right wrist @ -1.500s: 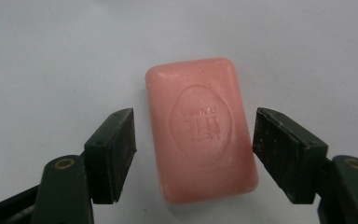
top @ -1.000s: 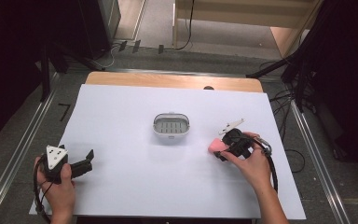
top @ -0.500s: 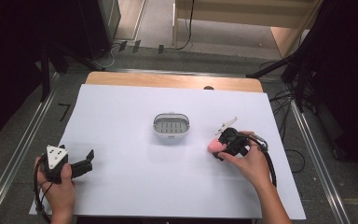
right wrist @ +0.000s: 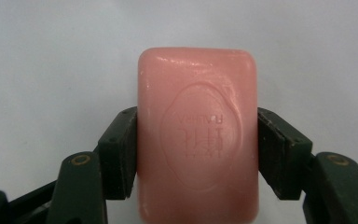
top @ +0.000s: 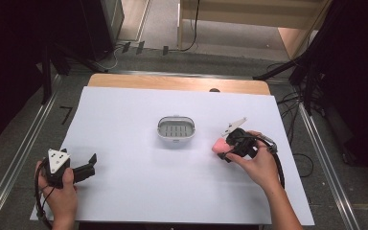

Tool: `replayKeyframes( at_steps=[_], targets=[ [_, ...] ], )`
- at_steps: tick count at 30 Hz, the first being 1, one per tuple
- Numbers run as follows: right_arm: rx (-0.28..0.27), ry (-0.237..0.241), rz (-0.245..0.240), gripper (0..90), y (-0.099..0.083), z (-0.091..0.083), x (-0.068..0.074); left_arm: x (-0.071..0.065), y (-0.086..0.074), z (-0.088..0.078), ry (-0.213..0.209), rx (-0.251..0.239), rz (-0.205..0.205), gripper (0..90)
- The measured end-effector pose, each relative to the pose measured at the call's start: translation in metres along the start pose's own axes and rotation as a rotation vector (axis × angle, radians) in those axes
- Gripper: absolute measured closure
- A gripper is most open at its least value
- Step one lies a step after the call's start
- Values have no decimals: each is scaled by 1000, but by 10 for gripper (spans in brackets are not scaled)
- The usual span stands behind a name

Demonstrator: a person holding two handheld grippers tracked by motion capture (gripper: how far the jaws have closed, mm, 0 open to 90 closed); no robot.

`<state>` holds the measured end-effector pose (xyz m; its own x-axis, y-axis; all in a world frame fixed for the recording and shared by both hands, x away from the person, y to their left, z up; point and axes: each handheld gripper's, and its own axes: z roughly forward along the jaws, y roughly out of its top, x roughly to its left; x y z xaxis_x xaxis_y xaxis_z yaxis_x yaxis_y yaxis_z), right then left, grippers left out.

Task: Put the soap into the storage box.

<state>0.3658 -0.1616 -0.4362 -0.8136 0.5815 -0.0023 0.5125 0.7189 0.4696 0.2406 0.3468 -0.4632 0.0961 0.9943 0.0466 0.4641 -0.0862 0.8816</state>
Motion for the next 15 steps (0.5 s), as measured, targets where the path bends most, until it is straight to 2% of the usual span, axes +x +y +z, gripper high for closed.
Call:
replayKeyframes(
  at_steps=[5, 12, 15],
  targets=[
    [-15, 24, -36, 390, 3, -2, -1, 0, 0, 0, 2, 0, 1, 8],
    [-14, 15, -91, 390, 10, -1, 1, 0, 0, 0, 2, 3, 2, 8],
    [-21, 27, -107, 390, 14, -1, 0, 0, 0, 0, 3, 3, 1, 8]
  ],
)
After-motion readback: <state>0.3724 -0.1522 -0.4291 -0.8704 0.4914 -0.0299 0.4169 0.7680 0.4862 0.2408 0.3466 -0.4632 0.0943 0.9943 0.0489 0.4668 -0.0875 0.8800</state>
